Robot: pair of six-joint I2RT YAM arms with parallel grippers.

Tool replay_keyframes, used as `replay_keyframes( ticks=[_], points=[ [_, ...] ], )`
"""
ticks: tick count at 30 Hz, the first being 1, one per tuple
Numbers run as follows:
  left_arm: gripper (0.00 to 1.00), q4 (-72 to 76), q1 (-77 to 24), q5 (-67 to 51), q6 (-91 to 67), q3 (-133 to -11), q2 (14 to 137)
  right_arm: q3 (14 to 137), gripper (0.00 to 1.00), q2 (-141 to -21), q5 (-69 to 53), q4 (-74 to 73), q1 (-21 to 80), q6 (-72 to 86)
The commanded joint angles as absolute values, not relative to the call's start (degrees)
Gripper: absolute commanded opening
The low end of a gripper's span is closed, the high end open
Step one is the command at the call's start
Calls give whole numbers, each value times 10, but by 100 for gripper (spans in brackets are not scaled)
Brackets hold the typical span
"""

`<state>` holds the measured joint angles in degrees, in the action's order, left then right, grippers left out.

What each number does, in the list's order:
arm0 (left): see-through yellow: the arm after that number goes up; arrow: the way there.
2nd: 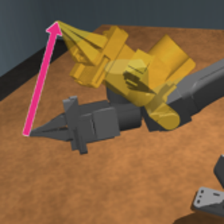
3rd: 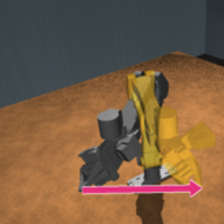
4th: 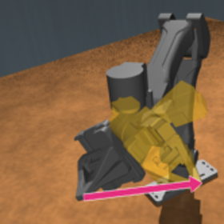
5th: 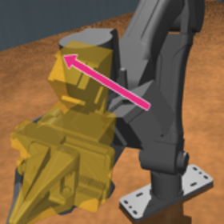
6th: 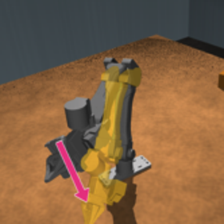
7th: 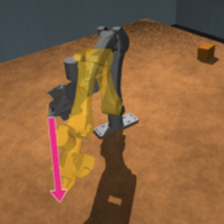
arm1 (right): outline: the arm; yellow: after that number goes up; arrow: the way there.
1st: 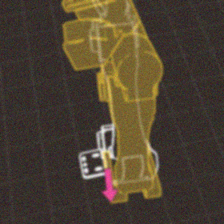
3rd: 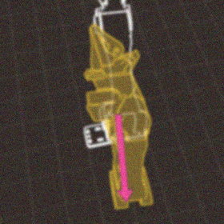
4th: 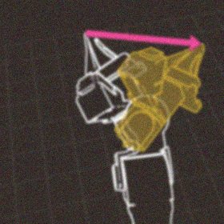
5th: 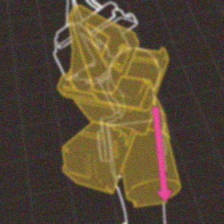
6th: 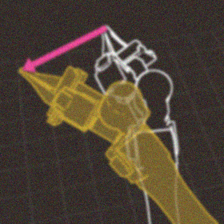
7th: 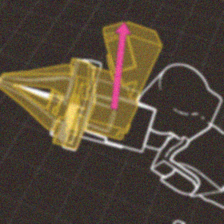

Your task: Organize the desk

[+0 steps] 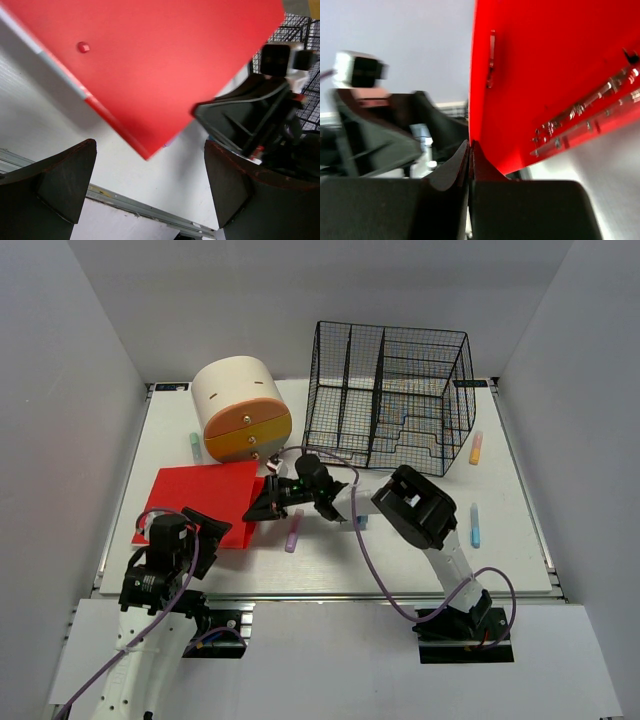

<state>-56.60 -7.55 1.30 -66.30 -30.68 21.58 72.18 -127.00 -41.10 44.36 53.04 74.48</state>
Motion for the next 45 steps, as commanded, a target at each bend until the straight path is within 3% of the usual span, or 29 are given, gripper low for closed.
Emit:
replay_keyframes(
  ticks=[1, 28, 45],
  points=[
    [98, -568, -71, 6, -669, -308, 212, 713, 0, -1227, -427, 533, 521, 801],
    [98, -483, -71, 56, -725, -229, 185, 650, 0, -1191, -436, 650, 511, 957],
    [98, -457, -71, 114, -793, -205, 84, 617, 0, -1172, -438, 688, 513, 1001]
  ],
)
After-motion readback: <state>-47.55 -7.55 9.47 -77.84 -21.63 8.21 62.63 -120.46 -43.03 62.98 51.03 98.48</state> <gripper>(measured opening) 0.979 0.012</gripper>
